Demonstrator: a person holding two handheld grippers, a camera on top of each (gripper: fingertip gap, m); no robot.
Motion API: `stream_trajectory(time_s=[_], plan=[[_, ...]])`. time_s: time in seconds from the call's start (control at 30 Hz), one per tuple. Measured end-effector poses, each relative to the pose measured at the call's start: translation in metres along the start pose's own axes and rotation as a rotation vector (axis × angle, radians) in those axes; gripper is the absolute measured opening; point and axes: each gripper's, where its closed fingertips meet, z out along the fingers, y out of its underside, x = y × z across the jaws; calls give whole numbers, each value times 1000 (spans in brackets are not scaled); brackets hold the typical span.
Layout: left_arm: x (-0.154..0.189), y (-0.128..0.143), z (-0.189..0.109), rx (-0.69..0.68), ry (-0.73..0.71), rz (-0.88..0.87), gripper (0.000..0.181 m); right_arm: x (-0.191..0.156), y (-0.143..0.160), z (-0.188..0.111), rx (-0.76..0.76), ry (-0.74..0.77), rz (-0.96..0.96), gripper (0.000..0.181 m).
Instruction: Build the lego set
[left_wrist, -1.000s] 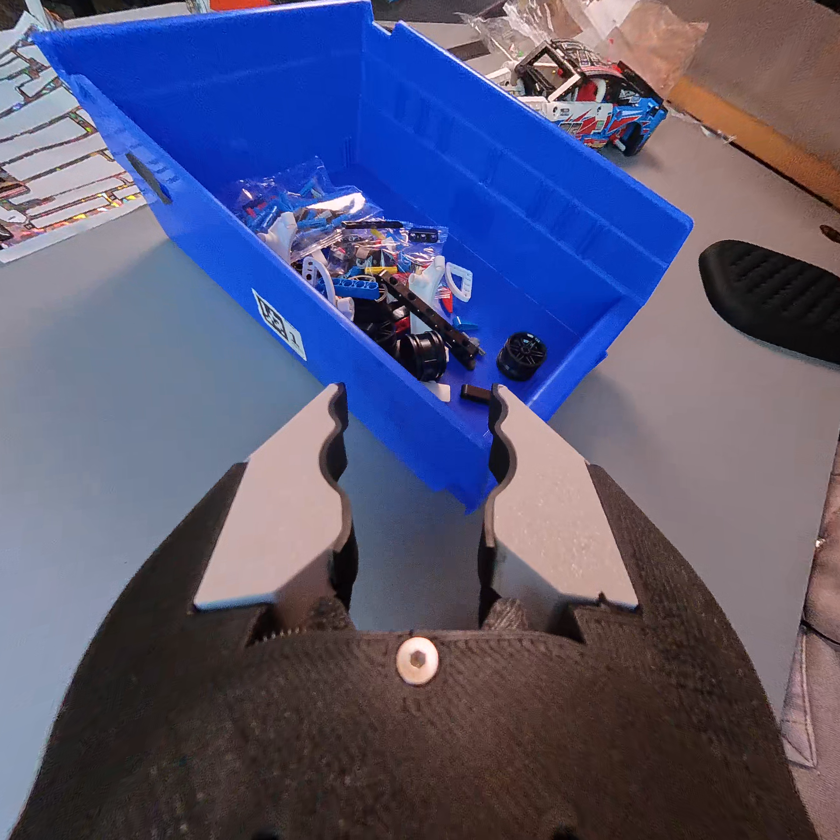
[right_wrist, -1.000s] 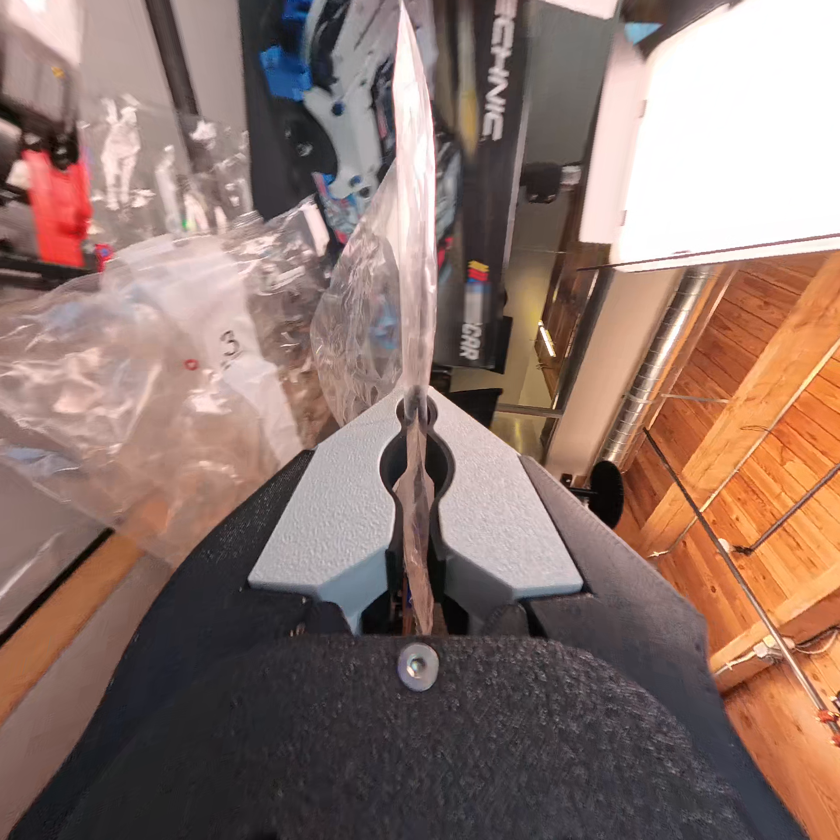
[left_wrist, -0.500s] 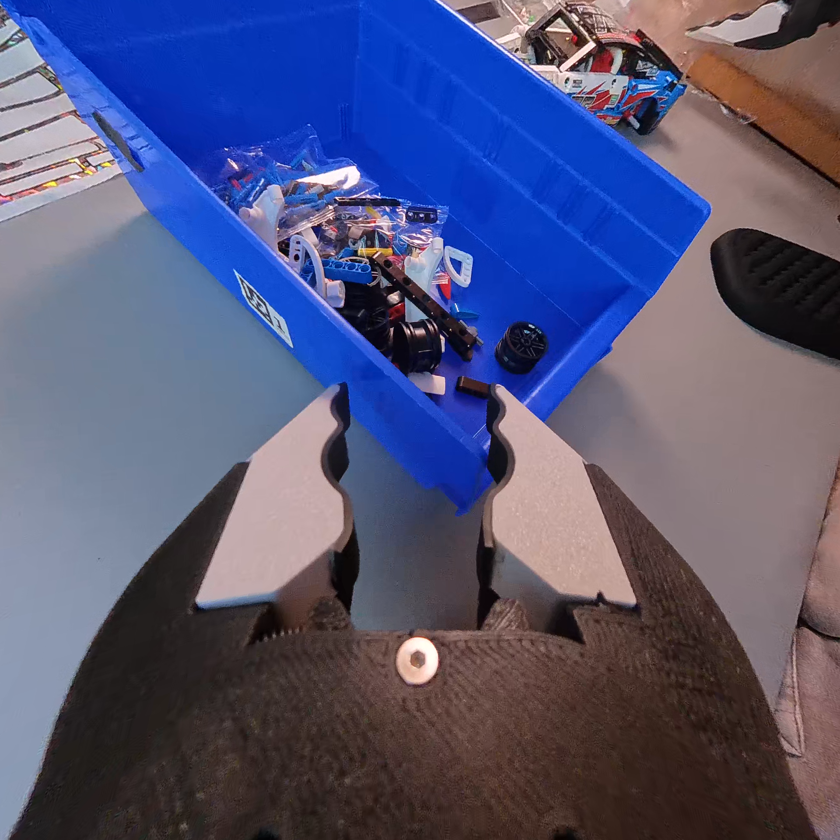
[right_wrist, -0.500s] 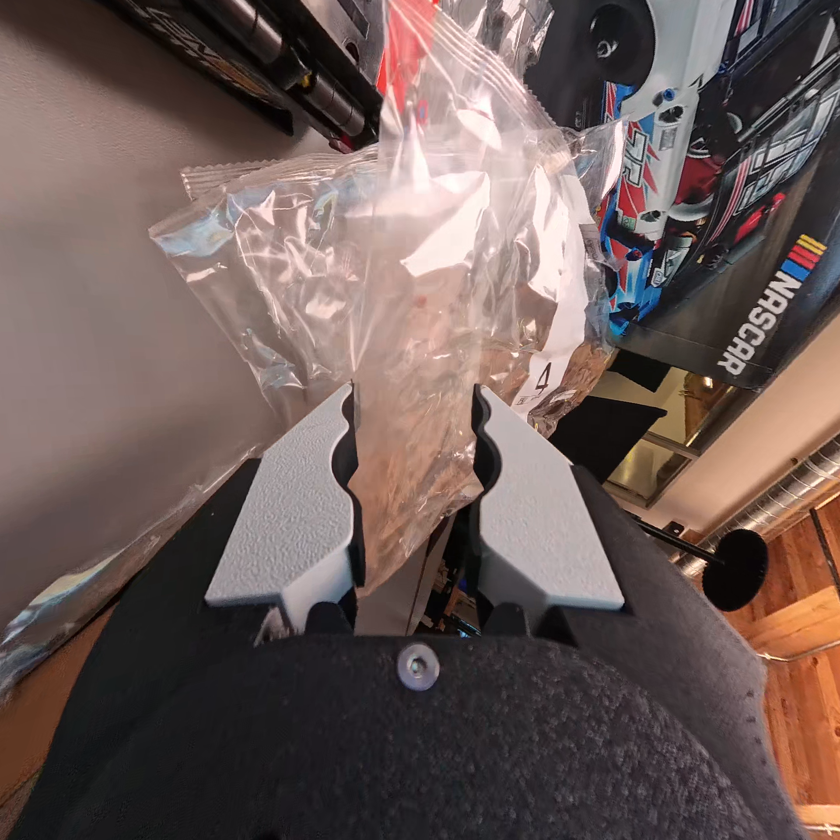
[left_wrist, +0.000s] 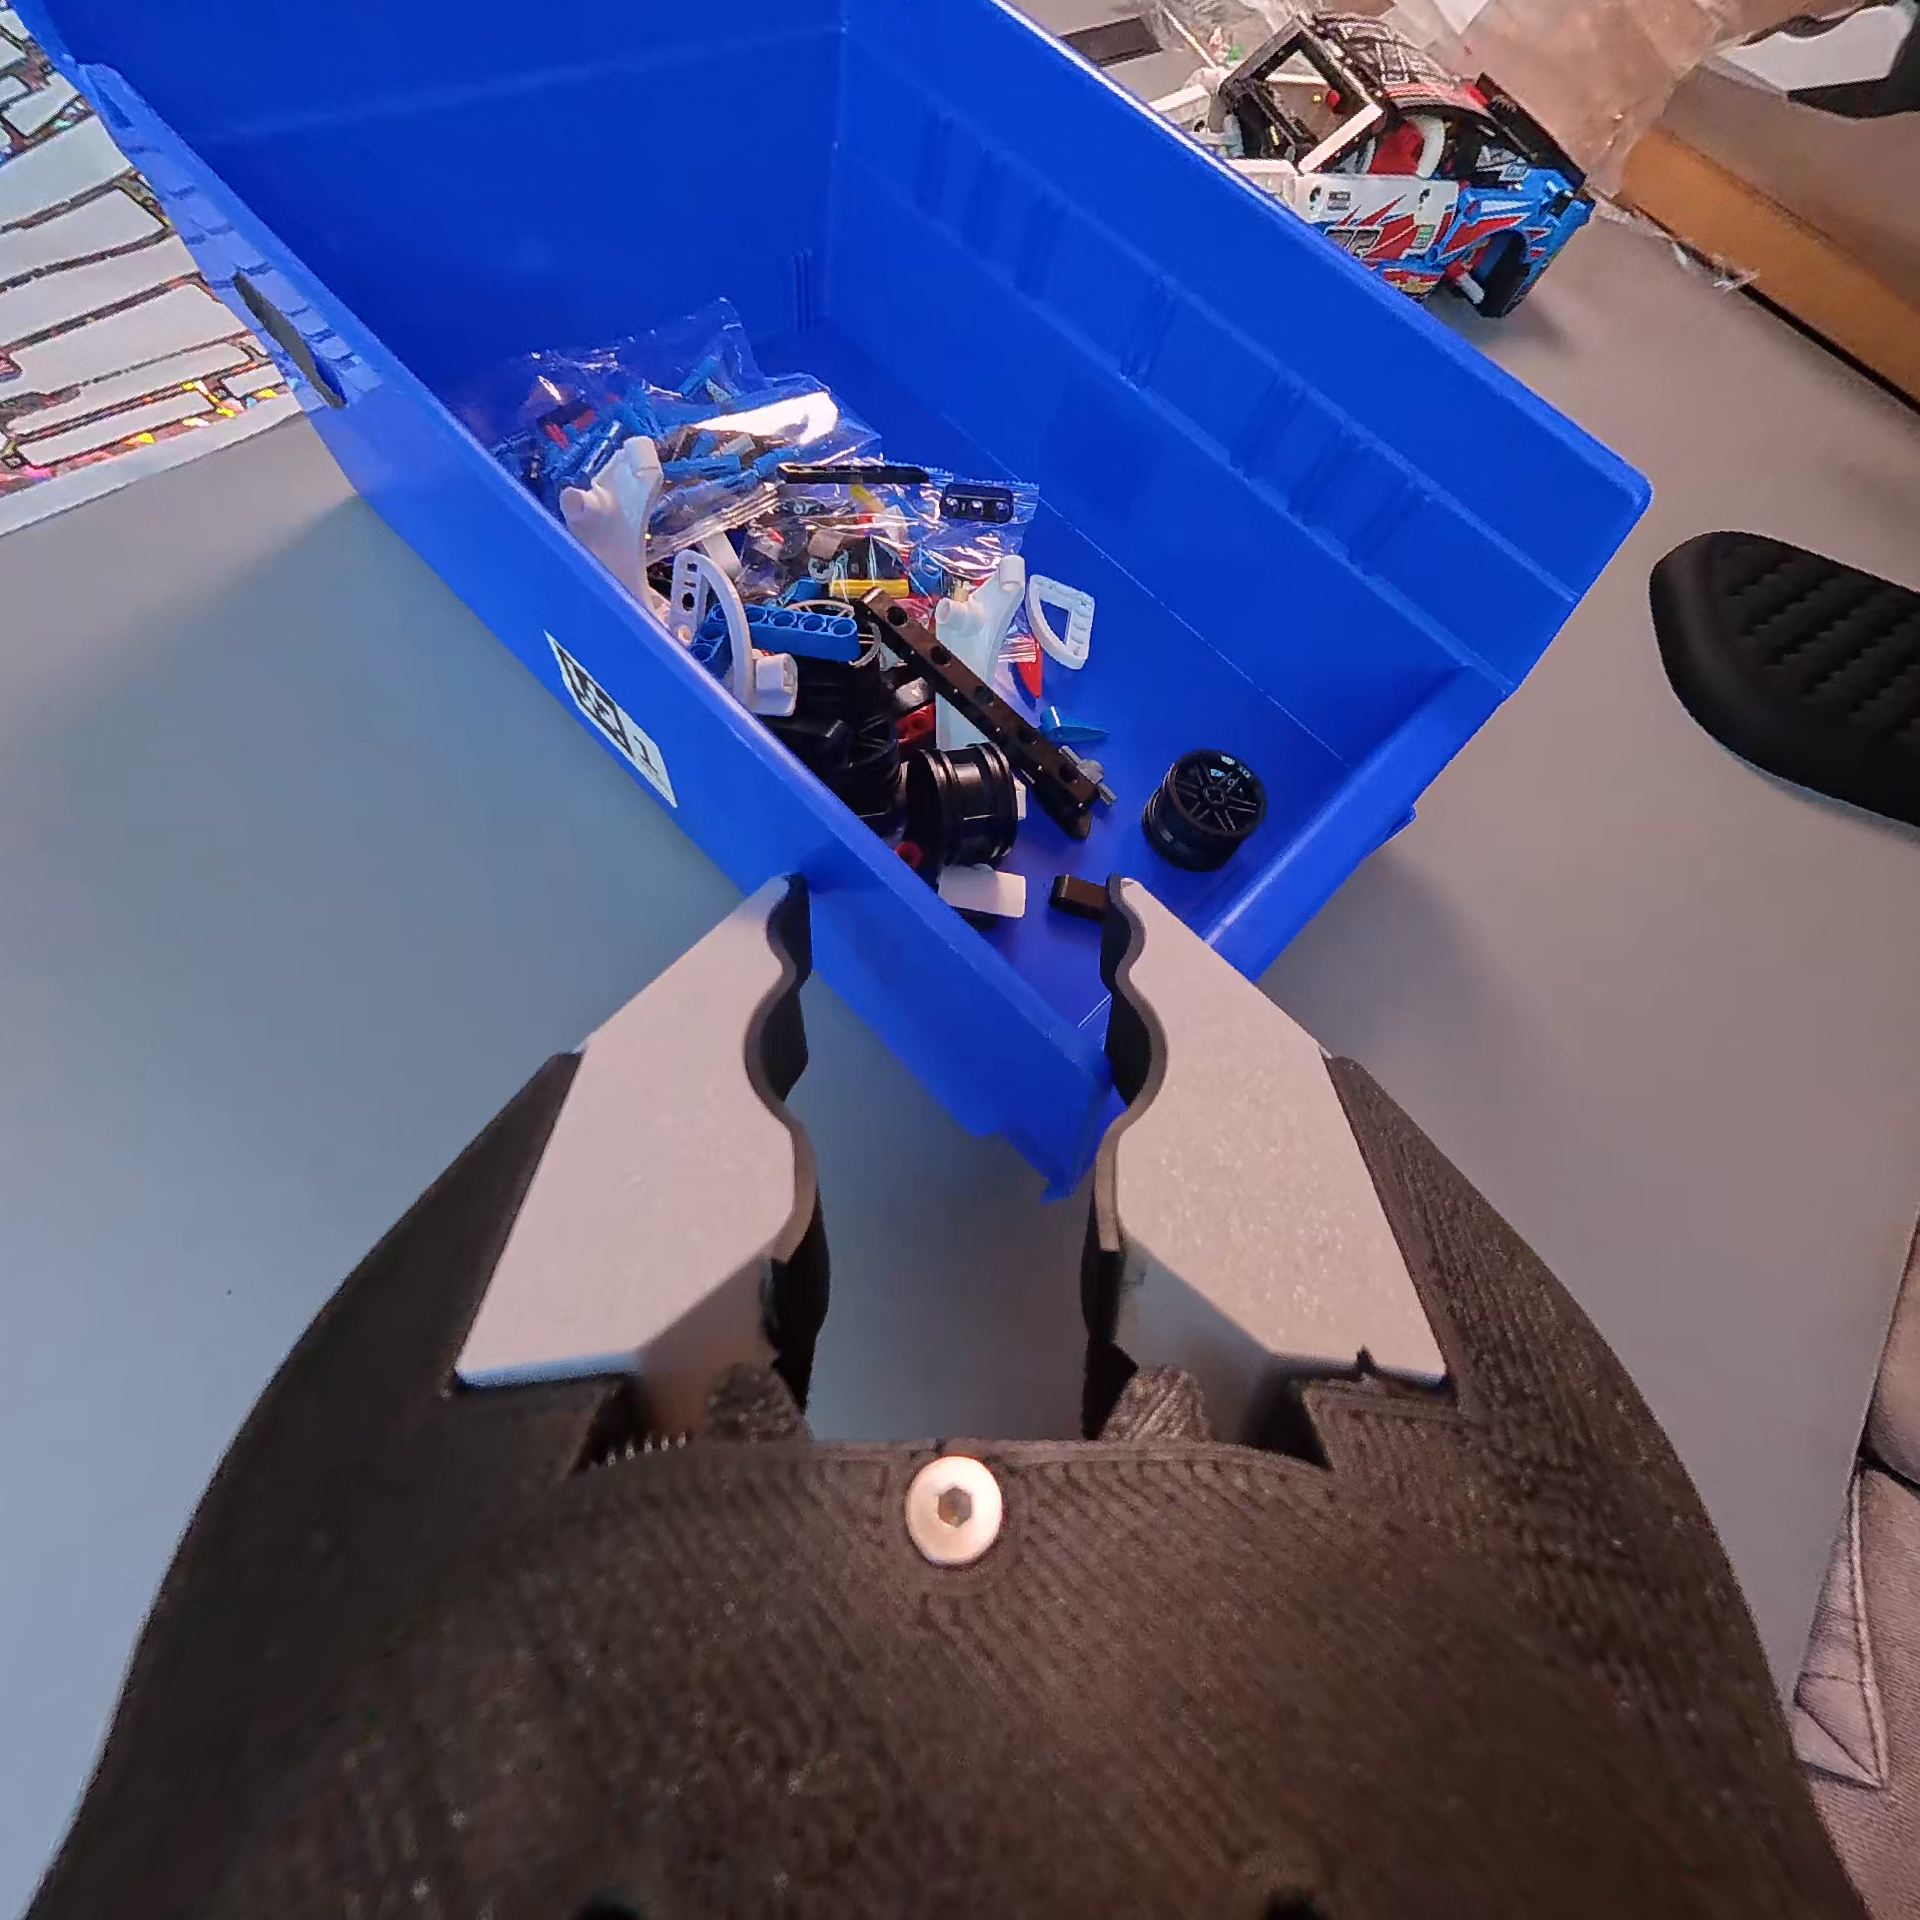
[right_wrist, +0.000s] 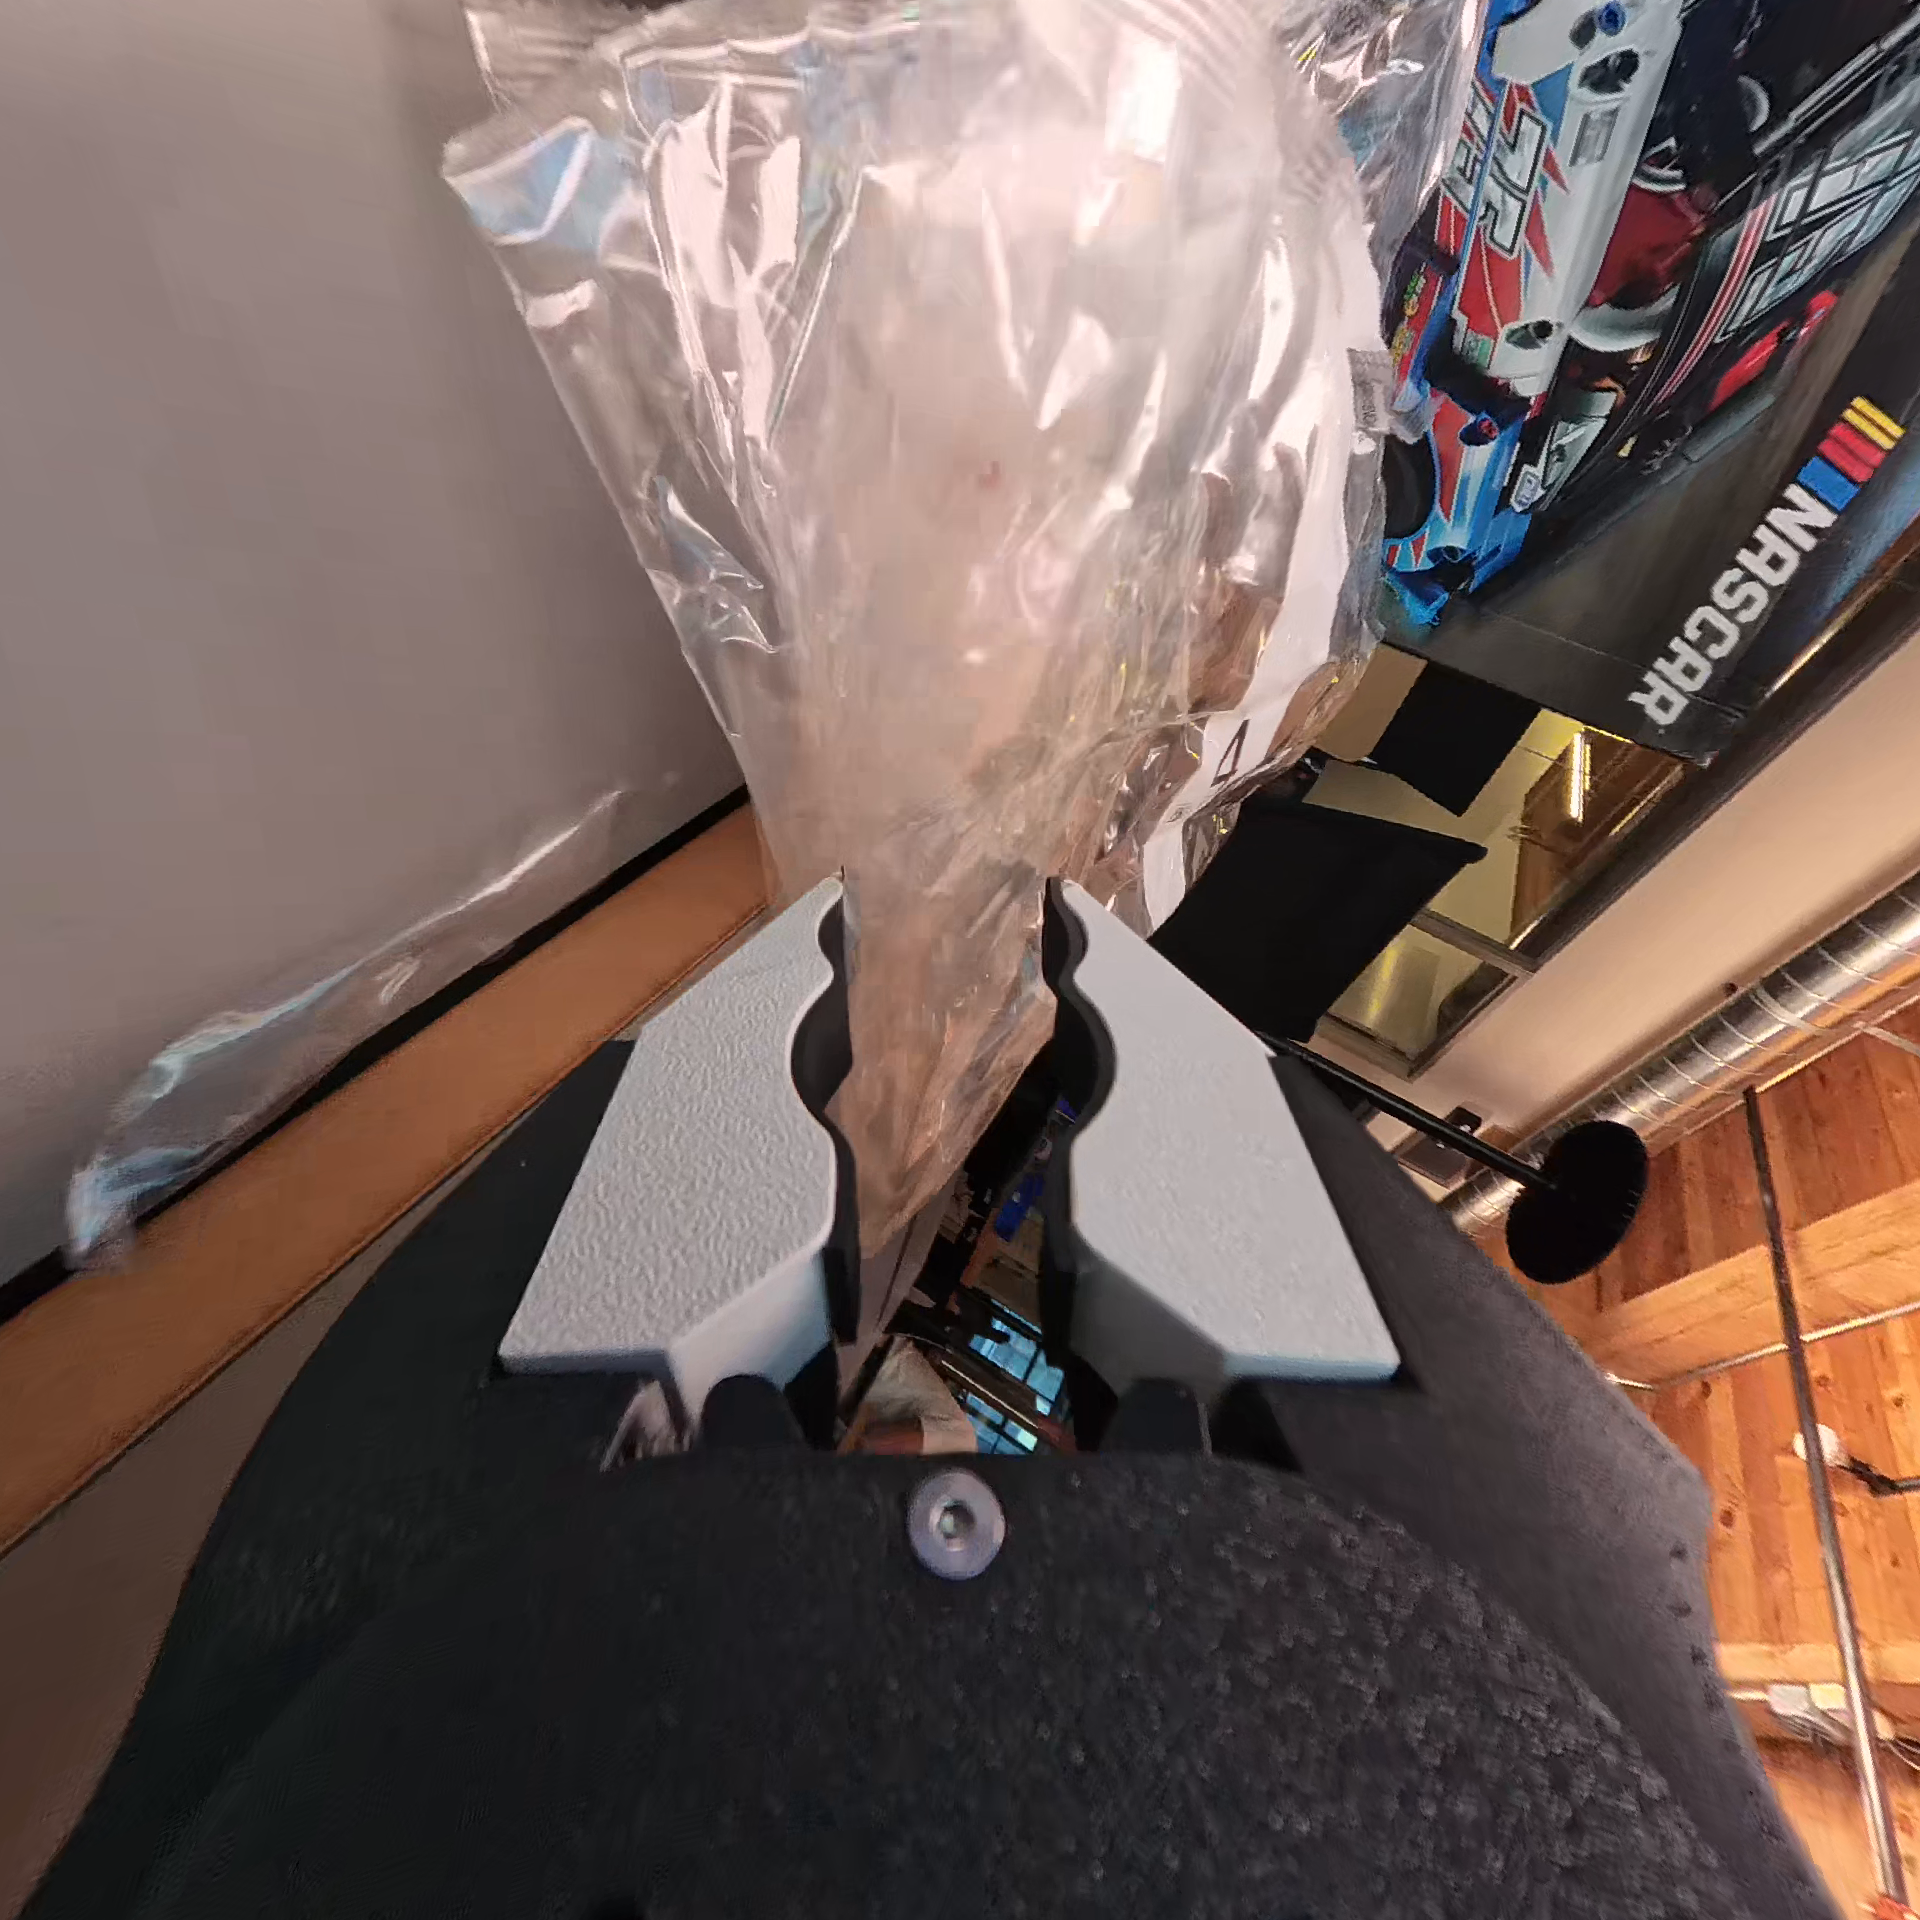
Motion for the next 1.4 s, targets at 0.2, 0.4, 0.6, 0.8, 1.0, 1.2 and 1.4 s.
stream_trajectory(time_s=[0.2,0.4,0.6,0.8,1.0,1.2,1.4], plan=[[0,1,0,1,-5,-9,55,-3,0,38,-90,-77,-73,50],[2,2,-1,24,24,-27,56,-7,-5,23,-33,-198,21,83],[2,1,-1,37,36,-33,57,-17,-4,1,25,-389,284,101],[2,1,-1,36,39,-35,58,-24,-8,-12,58,-570,483,102],[2,1,-1,25,35,-31,58,-24,21,2,-122,-503,136,105],[1,2,-1,26,35,-37,57,-3,23,23,-159,-369,-46,103],[2,3,-1,19,41,-37,57,-25,53,7,-291,-549,70,131]])
